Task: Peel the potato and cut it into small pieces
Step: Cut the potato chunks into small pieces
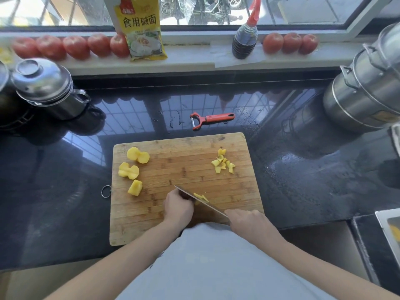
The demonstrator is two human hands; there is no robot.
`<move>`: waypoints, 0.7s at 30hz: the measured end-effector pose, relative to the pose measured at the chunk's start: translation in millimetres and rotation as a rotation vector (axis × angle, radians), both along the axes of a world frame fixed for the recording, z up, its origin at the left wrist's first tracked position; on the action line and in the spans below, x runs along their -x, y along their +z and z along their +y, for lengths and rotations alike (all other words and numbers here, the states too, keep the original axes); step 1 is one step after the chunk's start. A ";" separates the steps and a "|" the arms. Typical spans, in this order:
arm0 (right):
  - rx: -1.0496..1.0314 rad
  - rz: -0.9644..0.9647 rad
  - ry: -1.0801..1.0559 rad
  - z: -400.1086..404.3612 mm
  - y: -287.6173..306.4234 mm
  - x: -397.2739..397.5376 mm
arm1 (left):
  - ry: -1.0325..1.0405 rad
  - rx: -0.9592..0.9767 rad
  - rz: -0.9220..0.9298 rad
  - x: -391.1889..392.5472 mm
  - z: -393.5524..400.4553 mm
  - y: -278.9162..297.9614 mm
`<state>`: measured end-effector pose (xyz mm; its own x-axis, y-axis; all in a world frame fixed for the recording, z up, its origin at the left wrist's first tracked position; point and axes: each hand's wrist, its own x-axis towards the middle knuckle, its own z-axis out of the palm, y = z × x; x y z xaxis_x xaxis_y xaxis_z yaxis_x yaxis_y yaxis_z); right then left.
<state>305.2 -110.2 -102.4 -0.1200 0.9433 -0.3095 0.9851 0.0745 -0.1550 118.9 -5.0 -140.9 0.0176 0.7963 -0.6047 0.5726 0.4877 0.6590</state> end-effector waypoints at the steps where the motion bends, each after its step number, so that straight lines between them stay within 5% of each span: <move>1: 0.100 -0.030 0.004 4.2 -0.7 2.7 | 0.009 0.008 0.002 -0.5 1.0 0.5; 3: 0.228 -0.031 -0.028 12.7 -1.0 8.0 | 0.016 0.018 0.015 -2.2 2.1 2.4; 10: 0.150 0.119 -0.131 30.4 0.9 22.3 | -0.024 -0.014 0.052 -2.0 1.2 0.4; 17: -0.072 0.287 -0.213 2.7 16.3 2.4 | 0.003 -0.018 0.052 0.1 -3.1 -1.5; 21: -0.191 0.220 -0.114 -5.5 7.5 -1.4 | 0.023 -0.020 0.058 -2.7 -3.8 0.5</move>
